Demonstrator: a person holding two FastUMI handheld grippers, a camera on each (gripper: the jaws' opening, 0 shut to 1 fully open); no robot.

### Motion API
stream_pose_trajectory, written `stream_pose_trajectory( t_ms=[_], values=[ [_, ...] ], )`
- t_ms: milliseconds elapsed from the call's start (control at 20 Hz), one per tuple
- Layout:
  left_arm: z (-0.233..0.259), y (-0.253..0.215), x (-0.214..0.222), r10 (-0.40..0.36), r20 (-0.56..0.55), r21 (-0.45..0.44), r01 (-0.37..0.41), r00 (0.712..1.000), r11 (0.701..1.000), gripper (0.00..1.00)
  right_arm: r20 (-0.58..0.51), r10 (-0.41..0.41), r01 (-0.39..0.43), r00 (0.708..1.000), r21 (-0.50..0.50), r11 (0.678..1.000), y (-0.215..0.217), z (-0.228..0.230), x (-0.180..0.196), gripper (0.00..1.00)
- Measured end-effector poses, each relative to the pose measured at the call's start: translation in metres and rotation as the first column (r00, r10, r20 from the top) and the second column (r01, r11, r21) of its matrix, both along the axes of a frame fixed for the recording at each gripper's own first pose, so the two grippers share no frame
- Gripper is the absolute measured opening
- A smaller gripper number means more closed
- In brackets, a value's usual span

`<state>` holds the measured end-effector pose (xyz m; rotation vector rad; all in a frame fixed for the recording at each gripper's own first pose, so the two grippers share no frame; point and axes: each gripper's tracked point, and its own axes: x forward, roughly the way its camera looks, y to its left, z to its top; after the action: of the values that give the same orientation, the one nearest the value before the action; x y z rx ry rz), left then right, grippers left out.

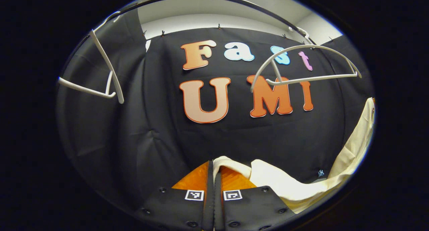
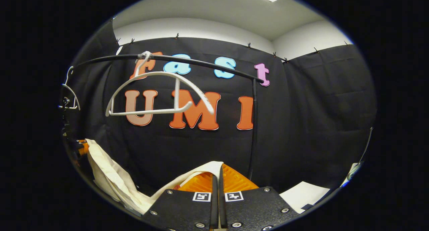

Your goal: Grasp the clothes on the hanger with both hands and then place them into the laundry hamper below.

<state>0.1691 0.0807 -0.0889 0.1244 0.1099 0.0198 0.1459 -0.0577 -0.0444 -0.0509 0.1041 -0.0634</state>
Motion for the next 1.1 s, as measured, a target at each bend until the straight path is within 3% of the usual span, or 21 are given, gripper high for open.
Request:
stream_pose_trajectory(
  t_ms=[250,650,900,1100],
  values=[
    [-0.002,-0.051,-0.038,-0.101,-0.028,-0.039,0.100,0.994,0.994,0.07,-0.027,0.041,-0.040,0.999,0.028,0.999,0.035,-0.015,-0.021,0.01],
    [-0.053,-0.110,-0.088,-0.233,-0.144,-0.122,0.217,0.962,0.969,0.07,-0.181,0.132,-0.118,0.975,0.085,0.989,0.084,-0.089,-0.059,0.00],
    [-0.101,-0.146,-0.106,-0.296,-0.255,-0.165,0.261,0.920,0.951,0.07,-0.307,0.186,-0.151,0.933,0.134,0.979,0.111,-0.150,-0.079,0.01],
    [-0.149,-0.166,-0.119,-0.334,-0.366,-0.201,0.277,0.868,0.940,0.07,-0.406,0.205,-0.153,0.890,0.158,0.976,0.124,-0.200,-0.094,0.01]
  ],
)
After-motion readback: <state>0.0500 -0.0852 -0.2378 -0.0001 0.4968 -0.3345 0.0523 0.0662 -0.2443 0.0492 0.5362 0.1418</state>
